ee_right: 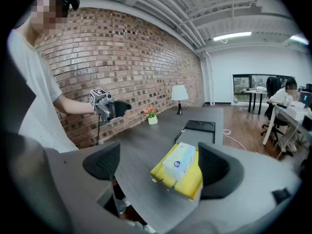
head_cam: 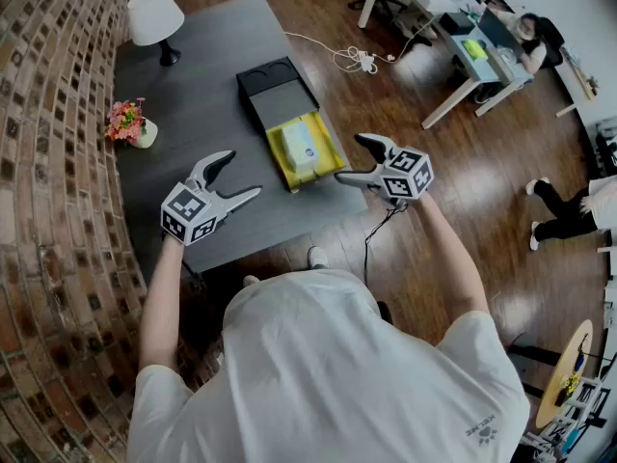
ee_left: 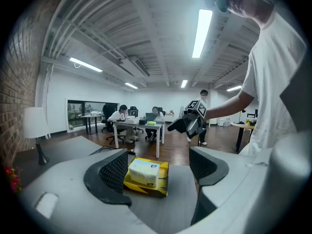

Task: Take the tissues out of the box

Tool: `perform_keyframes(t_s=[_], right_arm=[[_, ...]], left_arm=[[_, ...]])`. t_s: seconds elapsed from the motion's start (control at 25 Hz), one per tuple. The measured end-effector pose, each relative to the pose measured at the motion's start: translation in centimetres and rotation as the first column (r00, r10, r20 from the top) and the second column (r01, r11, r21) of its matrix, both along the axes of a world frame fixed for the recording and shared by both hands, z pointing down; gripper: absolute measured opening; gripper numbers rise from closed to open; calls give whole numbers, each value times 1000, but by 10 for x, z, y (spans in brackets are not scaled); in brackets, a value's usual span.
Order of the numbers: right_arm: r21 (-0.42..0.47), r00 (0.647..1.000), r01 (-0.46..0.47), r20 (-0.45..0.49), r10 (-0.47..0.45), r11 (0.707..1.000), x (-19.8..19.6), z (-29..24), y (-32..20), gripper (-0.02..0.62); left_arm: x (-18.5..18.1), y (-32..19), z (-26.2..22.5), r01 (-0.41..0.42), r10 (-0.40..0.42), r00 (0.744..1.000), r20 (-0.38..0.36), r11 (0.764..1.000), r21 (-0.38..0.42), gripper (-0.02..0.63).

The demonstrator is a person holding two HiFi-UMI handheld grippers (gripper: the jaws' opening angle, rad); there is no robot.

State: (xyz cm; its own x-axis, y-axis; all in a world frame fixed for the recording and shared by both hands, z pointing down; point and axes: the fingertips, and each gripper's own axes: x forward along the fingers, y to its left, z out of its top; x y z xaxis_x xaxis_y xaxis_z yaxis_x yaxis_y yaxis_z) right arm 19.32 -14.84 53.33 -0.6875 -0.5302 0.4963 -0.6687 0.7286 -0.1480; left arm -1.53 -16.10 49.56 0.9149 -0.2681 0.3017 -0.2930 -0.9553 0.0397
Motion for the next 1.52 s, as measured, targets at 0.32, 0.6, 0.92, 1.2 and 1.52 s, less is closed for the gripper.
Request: perform_keyframes(t_s=[0.32, 0.6, 0.92, 1.2, 1.52], right_arm=[[-74, 996, -45, -84, 39, 996, 13, 12, -34, 499], [-218, 996, -16, -92, -4, 976, -5, 27, -65, 520], [-344, 979, -102, -202, 32, 933, -30, 60, -108, 522], [-460, 965, -227, -228, 133, 859, -40, 114, -144, 615], [-505, 920, -338, -357, 165, 794, -47, 178, -162, 615]], left_arm=[[-10, -9, -7, 50, -50, 998, -38, 999, -5, 382], [-21, -8, 0, 94, -95, 994, -44, 995, -27, 382], [-33, -12, 2, 168, -170, 984, -52, 985, -35, 382], [-45, -22, 6, 254, -255, 966, -47, 967, -19, 382], [-52, -28, 15, 314, -317, 946, -59, 948, -54, 382]])
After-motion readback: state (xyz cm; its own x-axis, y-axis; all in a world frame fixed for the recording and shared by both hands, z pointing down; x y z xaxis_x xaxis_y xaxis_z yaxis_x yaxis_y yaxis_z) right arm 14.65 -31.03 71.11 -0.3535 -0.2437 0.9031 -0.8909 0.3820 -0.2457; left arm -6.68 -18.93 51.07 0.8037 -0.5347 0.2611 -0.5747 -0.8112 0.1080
